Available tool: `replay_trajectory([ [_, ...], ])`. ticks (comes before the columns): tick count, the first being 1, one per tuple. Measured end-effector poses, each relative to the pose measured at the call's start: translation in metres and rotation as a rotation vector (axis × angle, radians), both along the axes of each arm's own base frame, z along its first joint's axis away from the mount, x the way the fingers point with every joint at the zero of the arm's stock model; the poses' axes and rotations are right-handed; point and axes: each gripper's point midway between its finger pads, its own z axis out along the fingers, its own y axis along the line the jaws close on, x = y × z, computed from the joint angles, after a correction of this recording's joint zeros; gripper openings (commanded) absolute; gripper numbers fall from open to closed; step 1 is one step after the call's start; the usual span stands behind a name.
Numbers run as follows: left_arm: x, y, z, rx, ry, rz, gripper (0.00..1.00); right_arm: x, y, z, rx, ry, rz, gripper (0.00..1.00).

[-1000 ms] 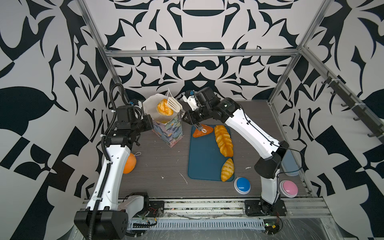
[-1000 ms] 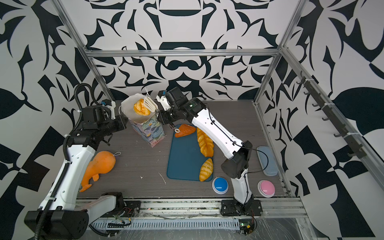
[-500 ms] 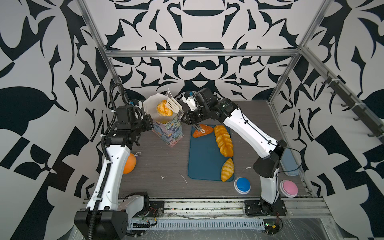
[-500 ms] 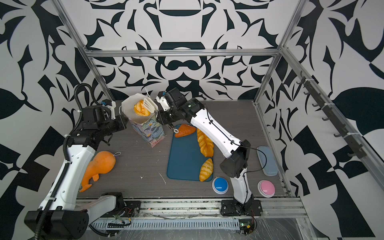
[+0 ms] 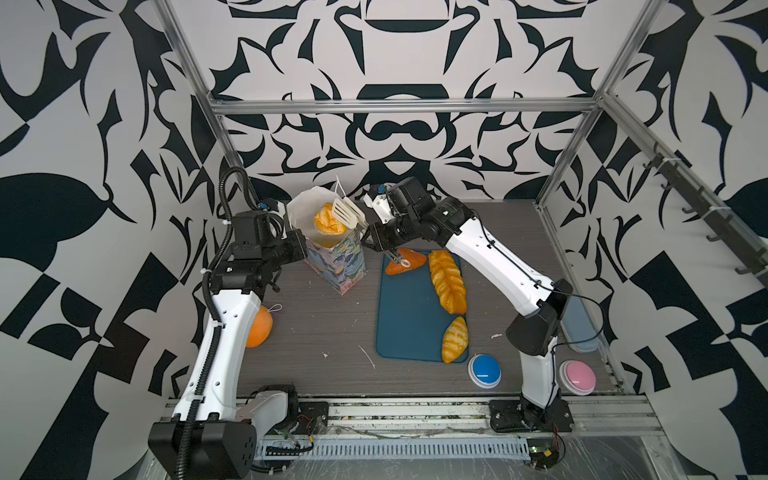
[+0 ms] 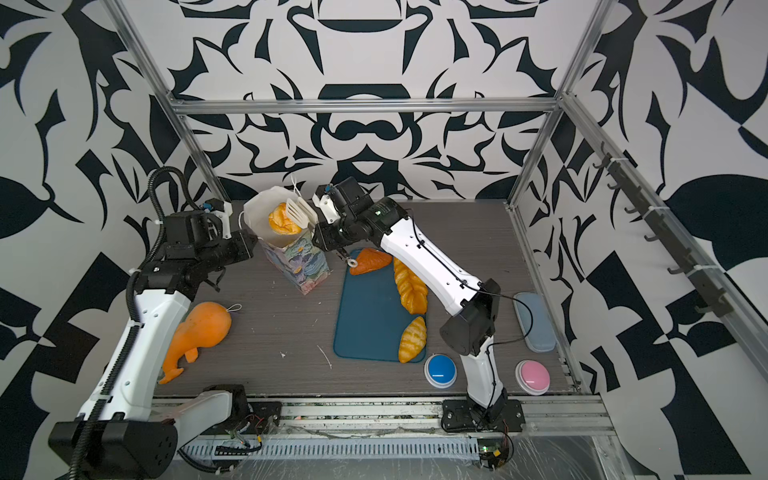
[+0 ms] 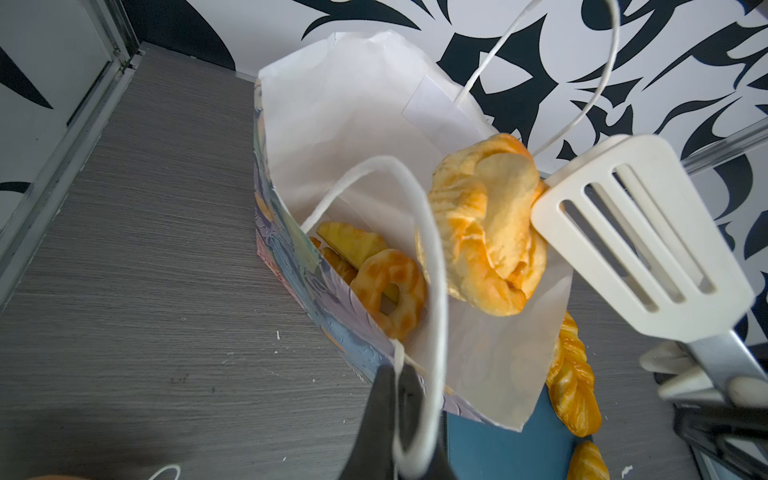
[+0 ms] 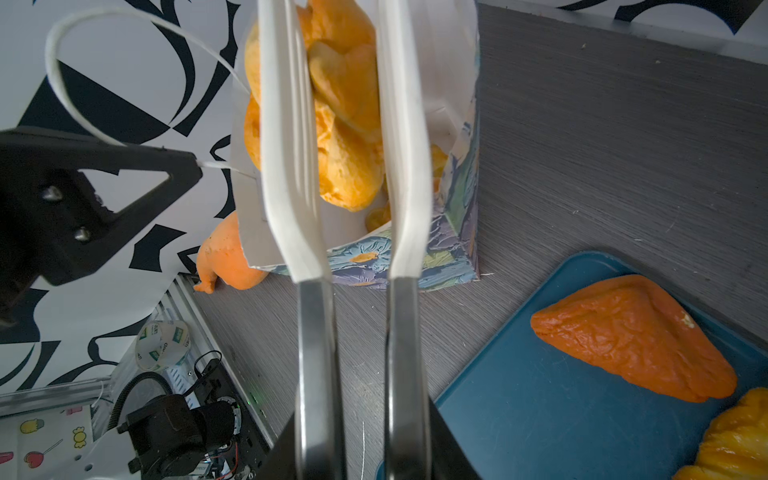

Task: Place the fake bread into the paper bag
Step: 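Lower the croissant into the bag and open the tongs with the right gripper, then swing the empty tongs back over the bread tray with the right gripper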

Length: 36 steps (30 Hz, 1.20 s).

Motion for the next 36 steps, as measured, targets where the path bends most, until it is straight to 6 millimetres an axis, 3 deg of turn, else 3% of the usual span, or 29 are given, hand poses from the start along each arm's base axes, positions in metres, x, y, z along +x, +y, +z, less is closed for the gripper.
replay_trajectory([
  [15, 0.0, 0.0, 0.0, -0.001, 0.001, -0.001, 0.0, -0.001, -0.001, 0.002, 0.002, -0.002, 0.001, 0.38],
  [21, 0.0, 0.0, 0.0, -0.002, 0.002, -0.001, 0.0, -0.007, -0.008, 0.021, 0.023, -0.03, 0.0, 0.38],
  [29, 0.0, 0.0, 0.0, -0.002, 0.002, -0.002, 0.0, -0.032, -0.04, 0.07, 0.072, -0.113, -0.017, 0.38],
  [33, 0.0, 0.0, 0.0, -0.003, 0.002, -0.003, 0.0, -0.043, -0.058, 0.074, 0.058, -0.135, -0.032, 0.38],
  [36, 0.0, -0.001, 0.0, -0.007, 0.002, -0.009, 0.0, -0.048, -0.071, 0.065, 0.026, -0.134, -0.048, 0.38],
])
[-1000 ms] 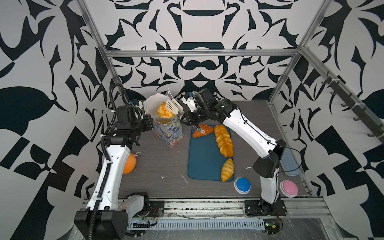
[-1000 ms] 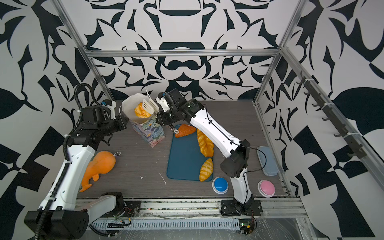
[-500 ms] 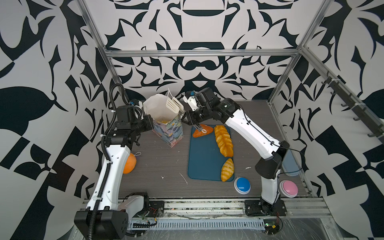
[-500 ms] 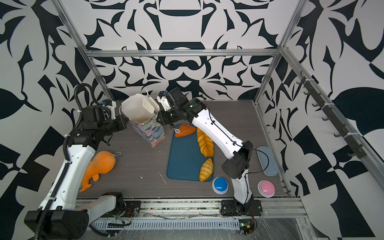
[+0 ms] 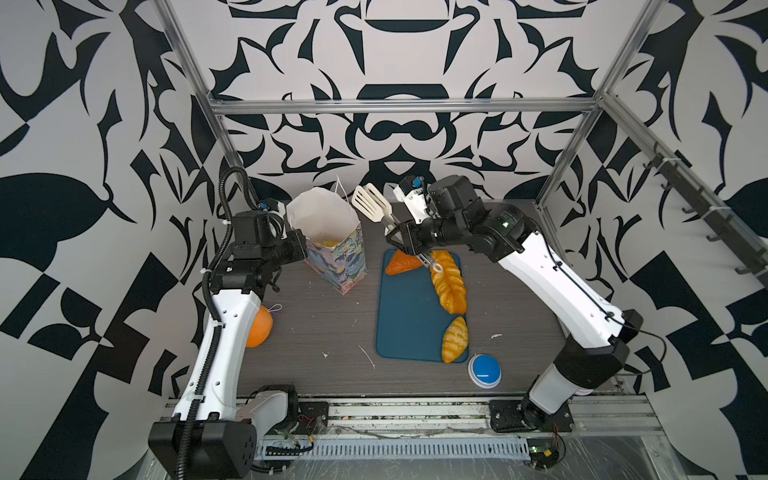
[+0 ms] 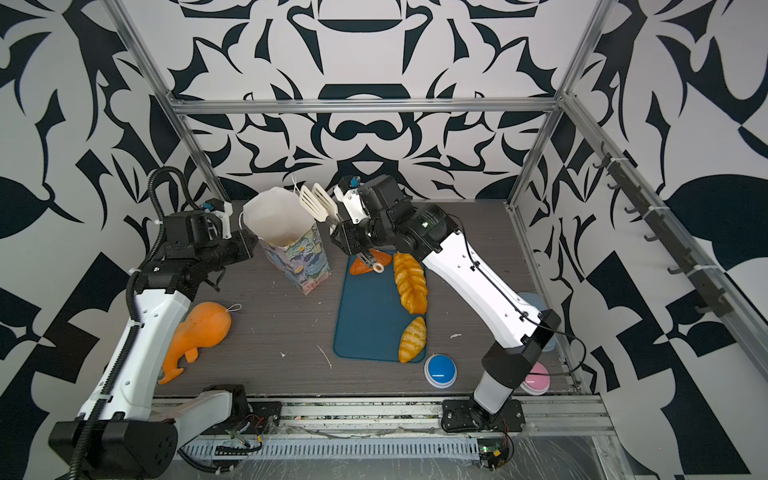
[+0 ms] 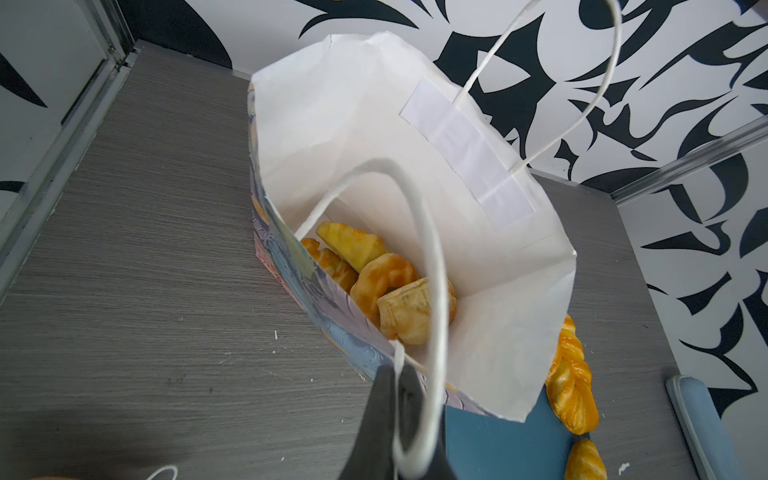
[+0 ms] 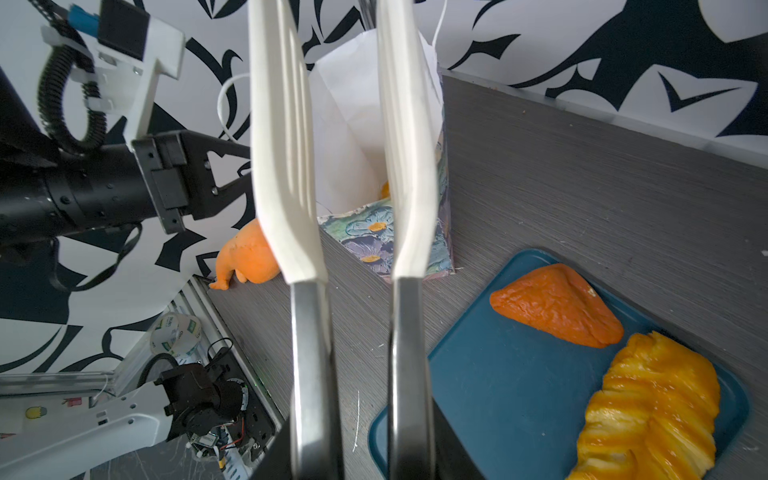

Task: Place the fake bread into the paper bag
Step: 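Swing the empty tongs back over the bread tray with the right gripper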

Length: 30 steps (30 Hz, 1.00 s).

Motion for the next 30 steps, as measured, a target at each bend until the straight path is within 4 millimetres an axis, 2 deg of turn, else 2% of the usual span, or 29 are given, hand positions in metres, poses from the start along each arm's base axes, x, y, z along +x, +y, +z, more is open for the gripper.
replay_trajectory([
  [3, 0.0, -0.002, 0.0, -0.005, 0.001, -0.007, 0.0, -0.003, -0.016, -0.016, -0.039, 0.015, -0.031, 0.38],
  [10, -0.001, -0.003, 0.001, -0.01, 0.0, -0.015, 0.0, -0.006, -0.07, -0.064, -0.128, 0.093, -0.139, 0.38],
  [13, -0.001, -0.003, 0.0, -0.011, 0.0, -0.015, 0.0, -0.008, -0.088, -0.077, -0.155, 0.12, -0.182, 0.38],
  [30, -0.001, -0.004, 0.001, -0.018, 0.001, -0.02, 0.0, -0.063, -0.143, -0.123, -0.24, 0.237, -0.257, 0.38],
])
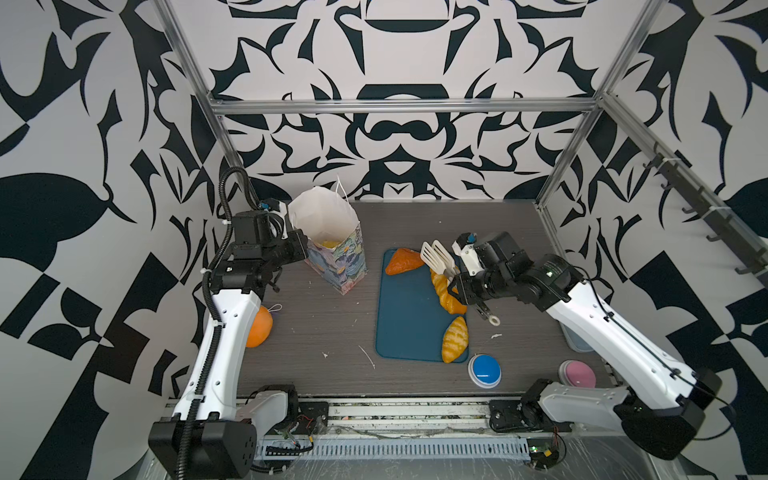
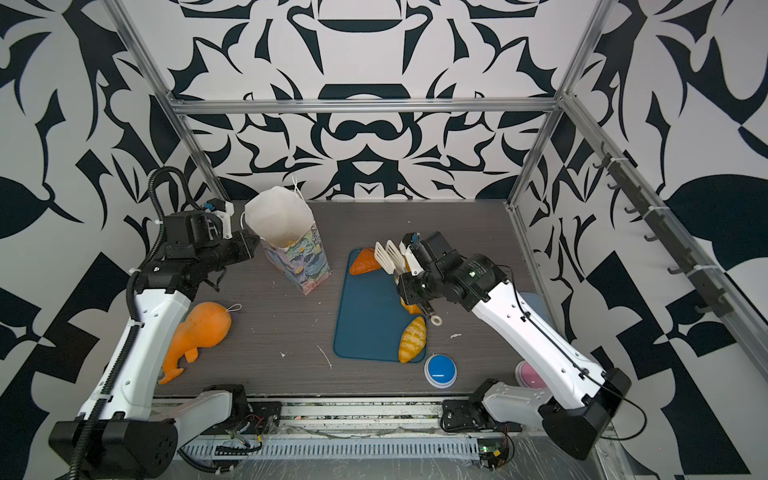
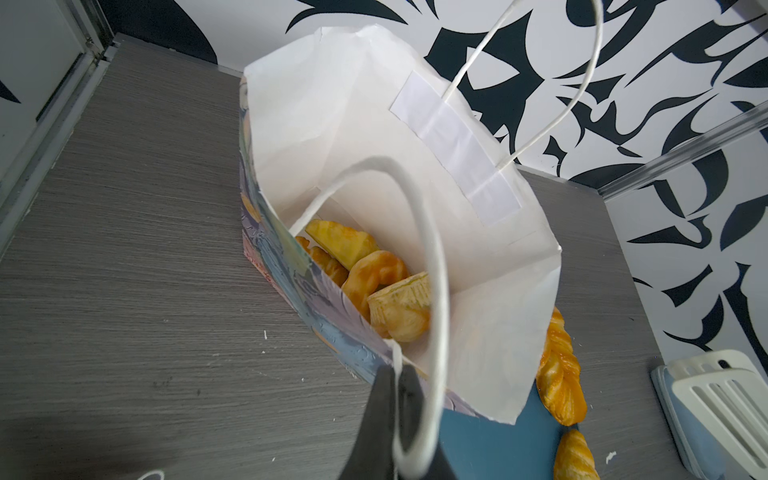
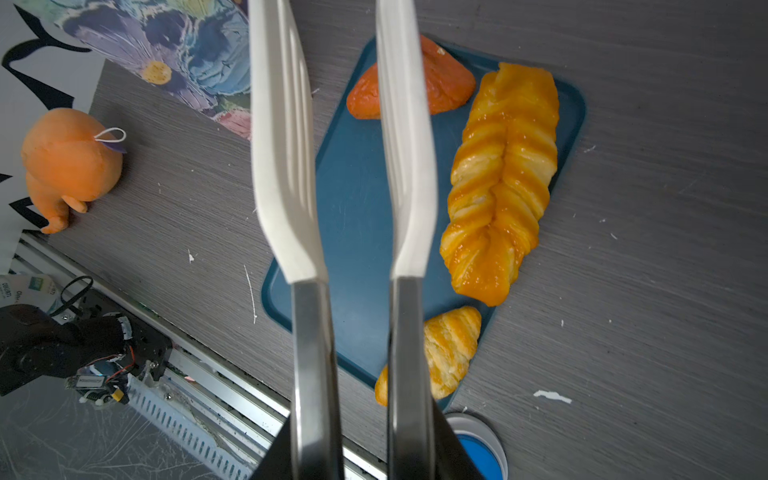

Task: Place the fake bread into the paper bag
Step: 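Swing the empty tongs back over the bread tray with the right gripper, then lower the tongs onto the last croissant nearest the robot with the right gripper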

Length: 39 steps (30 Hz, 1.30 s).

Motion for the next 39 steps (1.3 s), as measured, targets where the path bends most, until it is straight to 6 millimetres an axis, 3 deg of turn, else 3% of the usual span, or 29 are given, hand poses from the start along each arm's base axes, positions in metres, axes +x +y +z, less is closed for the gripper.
replay_trajectory([
  [20, 0.0, -0.002, 0.0, -0.007, 0.001, -0.008, 0.0, -0.056, -0.044, -0.047, -0.107, 0.197, -0.074, 0.4],
  [27, 0.0, -0.002, 0.0, -0.008, 0.001, -0.008, 0.0, -0.069, -0.053, -0.063, -0.145, 0.262, -0.084, 0.42],
  [39, 0.0, -0.002, 0.0, -0.015, 0.003, -0.007, 0.0, -0.08, -0.06, -0.073, -0.181, 0.312, -0.088, 0.45],
])
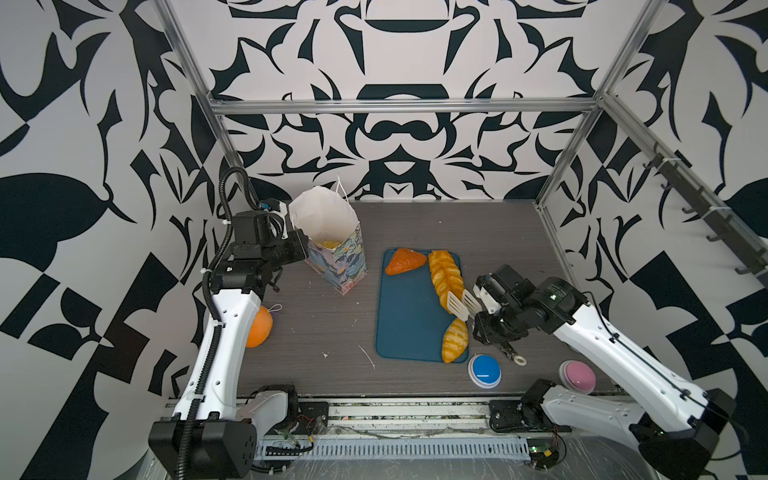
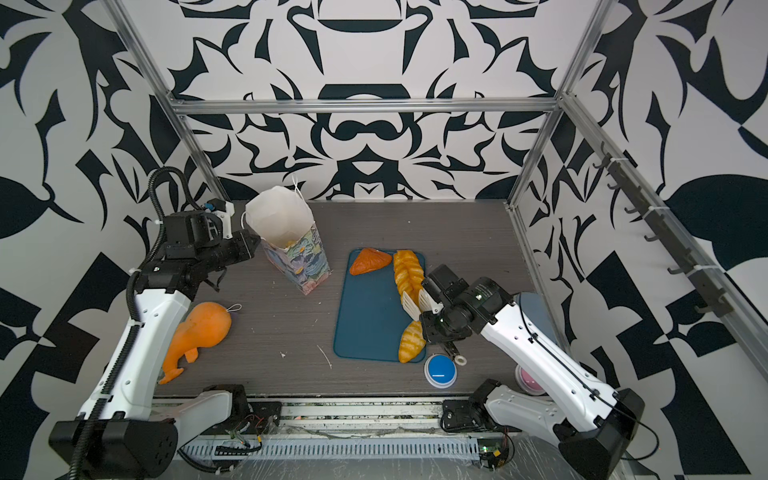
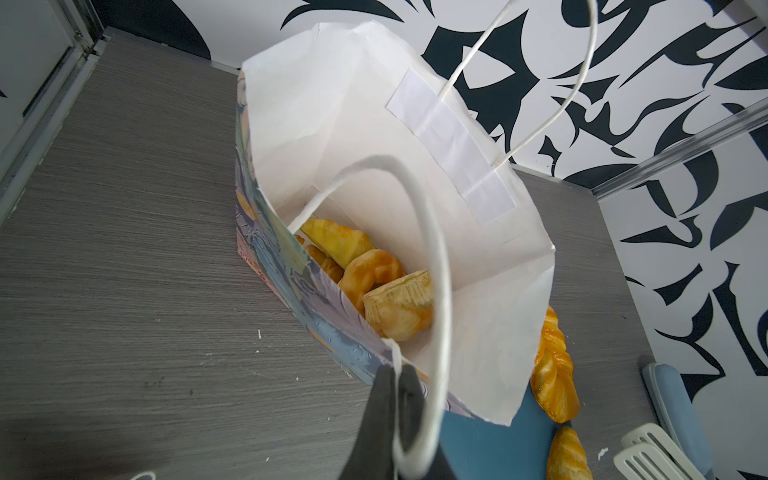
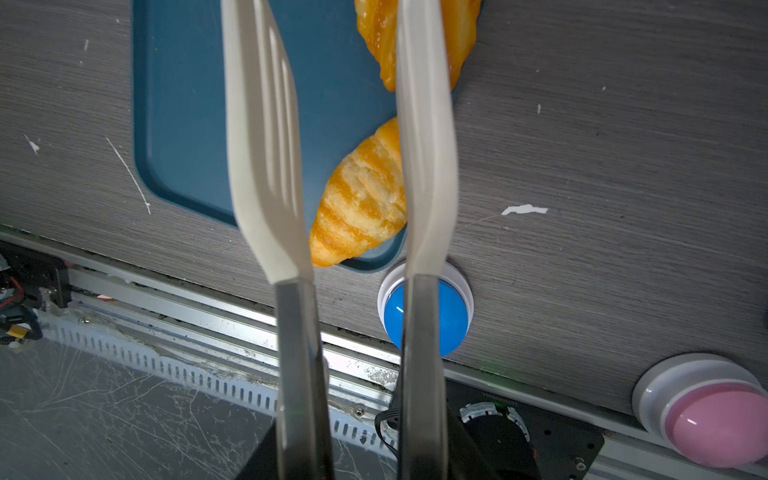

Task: Place the fake bread into the paper bag
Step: 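Lower the tongs onto the last croissant nearest the robot with the right gripper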

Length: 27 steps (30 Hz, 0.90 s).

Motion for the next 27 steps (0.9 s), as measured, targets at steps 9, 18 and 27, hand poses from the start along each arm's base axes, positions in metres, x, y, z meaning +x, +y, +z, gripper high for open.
replay_trajectory([
  [9, 0.0, 0.0, 0.0, 0.0, 0.001, 0.0, 0.0, -0.014, -0.007, -0.018, -0.031, 0.068, -0.004, 0.49],
  [18, 0.0, 0.0, 0.0, -0.003, 0.002, 0.001, 0.0, -0.024, -0.009, -0.028, -0.027, 0.113, -0.007, 0.51],
  [27, 0.0, 0.0, 0.0, -0.004, 0.002, 0.001, 0.0, -0.031, -0.009, -0.036, -0.023, 0.146, -0.013, 0.51],
])
